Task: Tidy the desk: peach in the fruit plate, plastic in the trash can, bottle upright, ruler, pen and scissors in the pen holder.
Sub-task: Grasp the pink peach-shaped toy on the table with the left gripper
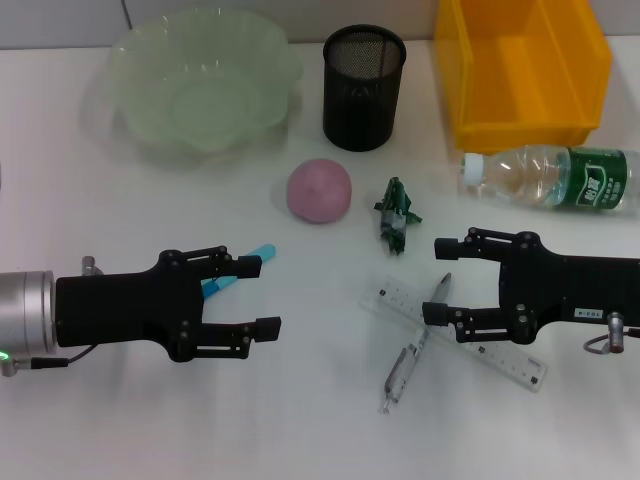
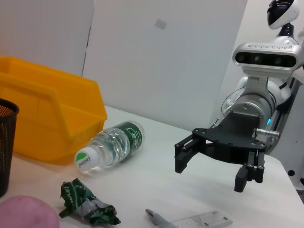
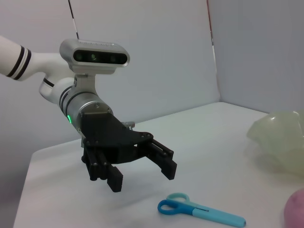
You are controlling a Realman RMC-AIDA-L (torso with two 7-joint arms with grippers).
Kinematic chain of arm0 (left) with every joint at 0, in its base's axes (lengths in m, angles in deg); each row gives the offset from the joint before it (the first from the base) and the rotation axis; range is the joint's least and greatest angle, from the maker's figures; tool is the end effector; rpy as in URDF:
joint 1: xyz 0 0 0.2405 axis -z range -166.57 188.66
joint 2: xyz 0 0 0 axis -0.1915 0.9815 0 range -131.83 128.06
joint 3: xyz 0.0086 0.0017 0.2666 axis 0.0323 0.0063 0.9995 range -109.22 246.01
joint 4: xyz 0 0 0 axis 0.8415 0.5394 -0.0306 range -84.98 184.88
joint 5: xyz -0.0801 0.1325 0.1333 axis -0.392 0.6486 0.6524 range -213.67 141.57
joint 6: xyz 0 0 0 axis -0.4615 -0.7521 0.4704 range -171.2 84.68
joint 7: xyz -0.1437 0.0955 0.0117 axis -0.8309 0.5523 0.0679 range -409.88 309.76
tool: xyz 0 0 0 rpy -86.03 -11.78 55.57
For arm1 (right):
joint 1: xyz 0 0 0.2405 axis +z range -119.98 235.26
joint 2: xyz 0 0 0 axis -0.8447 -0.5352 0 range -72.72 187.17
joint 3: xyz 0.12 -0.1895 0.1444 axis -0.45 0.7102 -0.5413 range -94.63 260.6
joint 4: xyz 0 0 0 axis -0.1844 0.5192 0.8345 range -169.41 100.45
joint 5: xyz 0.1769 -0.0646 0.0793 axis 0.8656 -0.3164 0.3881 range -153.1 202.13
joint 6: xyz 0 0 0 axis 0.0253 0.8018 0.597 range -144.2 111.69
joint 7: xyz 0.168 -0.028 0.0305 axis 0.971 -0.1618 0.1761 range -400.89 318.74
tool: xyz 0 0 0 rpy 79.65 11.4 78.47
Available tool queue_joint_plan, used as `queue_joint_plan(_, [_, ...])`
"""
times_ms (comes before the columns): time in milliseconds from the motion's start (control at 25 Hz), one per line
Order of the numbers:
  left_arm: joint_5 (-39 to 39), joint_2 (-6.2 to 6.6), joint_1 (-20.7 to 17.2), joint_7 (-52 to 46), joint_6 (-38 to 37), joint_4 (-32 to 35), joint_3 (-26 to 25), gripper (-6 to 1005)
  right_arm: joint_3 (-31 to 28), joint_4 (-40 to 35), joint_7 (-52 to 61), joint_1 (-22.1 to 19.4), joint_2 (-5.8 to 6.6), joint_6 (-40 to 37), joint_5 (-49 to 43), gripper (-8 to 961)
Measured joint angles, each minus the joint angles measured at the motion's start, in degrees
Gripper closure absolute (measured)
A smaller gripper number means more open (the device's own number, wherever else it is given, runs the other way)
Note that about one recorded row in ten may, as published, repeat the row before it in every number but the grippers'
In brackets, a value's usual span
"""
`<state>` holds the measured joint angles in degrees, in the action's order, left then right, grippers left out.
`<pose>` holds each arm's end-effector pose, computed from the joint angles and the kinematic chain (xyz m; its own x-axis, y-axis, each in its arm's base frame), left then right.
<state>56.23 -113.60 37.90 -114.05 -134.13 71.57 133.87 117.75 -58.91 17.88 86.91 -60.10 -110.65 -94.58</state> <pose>-0.2757 0.2893 -0.0484 0.8109 0.2897 0.5084 0.3412 -0.9399 -0.0087 0.2736 0.2970 -0.0522 0.8251 -0.2154 -0.5223 -0.3114 -0.9447 -0.1025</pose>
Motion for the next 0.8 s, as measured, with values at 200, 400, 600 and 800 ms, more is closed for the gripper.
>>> queue_joint_plan(200, [0.00, 0.00, 0.00, 0.00, -0.06, 0.00, 0.00, 174, 0.00, 0.00, -0.03, -0.05, 0.00, 0.08, 0.00, 124])
queue_joint_plan(400, [0.00, -0.05, 0.07, 0.00, -0.17, 0.00, -0.07, 174, 0.06, 0.00, -0.03, -0.09, 0.03, 0.16, -0.05, 123])
queue_joint_plan(600, [-0.31, -0.57, 0.25, -0.01, -1.77, 1.75, -0.86, 174, 0.23, 0.10, -0.03, -0.23, 0.06, 1.05, -0.09, 123])
queue_joint_plan(800, [-0.29, -3.34, 1.64, -0.50, -0.09, 6.36, -5.03, 174, 0.20, 0.10, -0.06, -0.41, 0.03, 1.33, -0.09, 125])
